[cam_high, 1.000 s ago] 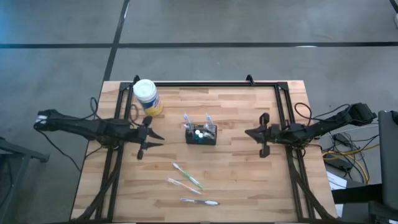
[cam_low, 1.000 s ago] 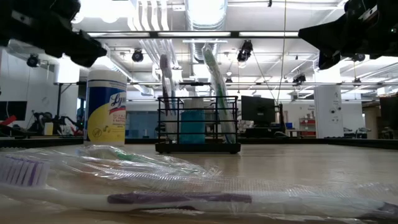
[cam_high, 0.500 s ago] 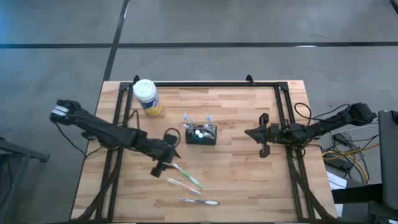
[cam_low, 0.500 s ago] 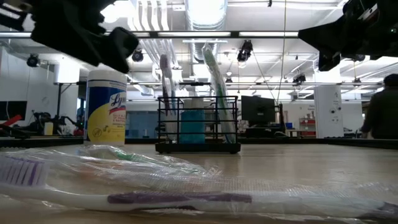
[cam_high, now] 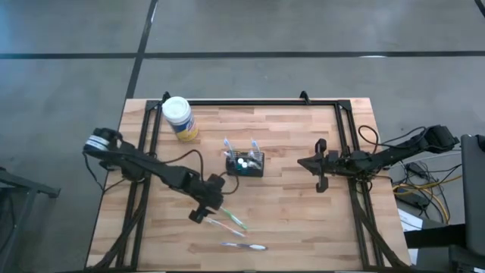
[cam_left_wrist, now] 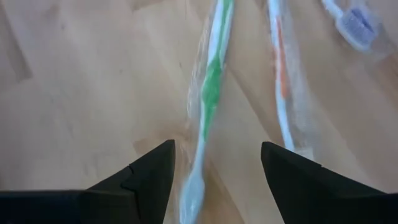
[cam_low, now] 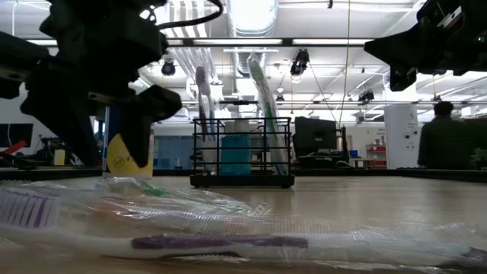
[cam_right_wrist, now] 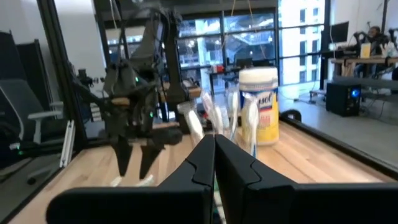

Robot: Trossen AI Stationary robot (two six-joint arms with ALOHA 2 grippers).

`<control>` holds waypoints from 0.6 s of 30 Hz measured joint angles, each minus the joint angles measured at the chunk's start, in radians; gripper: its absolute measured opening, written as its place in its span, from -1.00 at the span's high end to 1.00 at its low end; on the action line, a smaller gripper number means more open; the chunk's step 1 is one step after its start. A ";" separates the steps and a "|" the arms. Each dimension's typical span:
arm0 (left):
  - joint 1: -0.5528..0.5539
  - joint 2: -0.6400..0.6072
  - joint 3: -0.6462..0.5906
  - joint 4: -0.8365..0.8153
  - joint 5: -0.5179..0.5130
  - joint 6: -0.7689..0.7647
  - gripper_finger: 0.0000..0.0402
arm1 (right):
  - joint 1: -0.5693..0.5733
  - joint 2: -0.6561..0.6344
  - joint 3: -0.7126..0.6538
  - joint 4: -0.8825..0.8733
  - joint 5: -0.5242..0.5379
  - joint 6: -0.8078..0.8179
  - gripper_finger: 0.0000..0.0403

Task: Pick & Place toothbrushing station
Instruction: Put the green toothbrush into the mesh organizer

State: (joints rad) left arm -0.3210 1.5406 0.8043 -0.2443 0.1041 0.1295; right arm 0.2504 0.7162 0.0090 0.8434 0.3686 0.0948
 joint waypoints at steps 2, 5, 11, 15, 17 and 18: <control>0.000 0.032 0.011 0.008 0.000 0.009 -0.21 | 0.000 0.003 0.000 -0.002 0.002 0.000 0.96; 0.000 0.084 0.027 0.006 0.000 0.028 -0.21 | 0.000 0.008 0.000 -0.003 0.005 0.003 0.96; 0.001 0.168 0.063 0.007 -0.022 0.065 -0.21 | 0.000 0.008 0.000 -0.002 0.028 0.007 0.96; 0.002 0.183 0.067 0.006 -0.021 0.082 -0.11 | 0.000 0.011 0.000 -0.002 0.028 0.008 0.96; 0.002 0.172 0.067 0.007 -0.021 0.084 0.02 | 0.000 0.012 0.000 -0.002 0.027 0.007 0.96; 0.002 0.167 0.066 0.007 -0.021 0.084 0.11 | 0.000 0.014 0.000 -0.002 0.027 0.008 0.96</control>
State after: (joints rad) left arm -0.3191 1.7078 0.8706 -0.2371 0.0828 0.2131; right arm 0.2501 0.7299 0.0090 0.8417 0.3958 0.1024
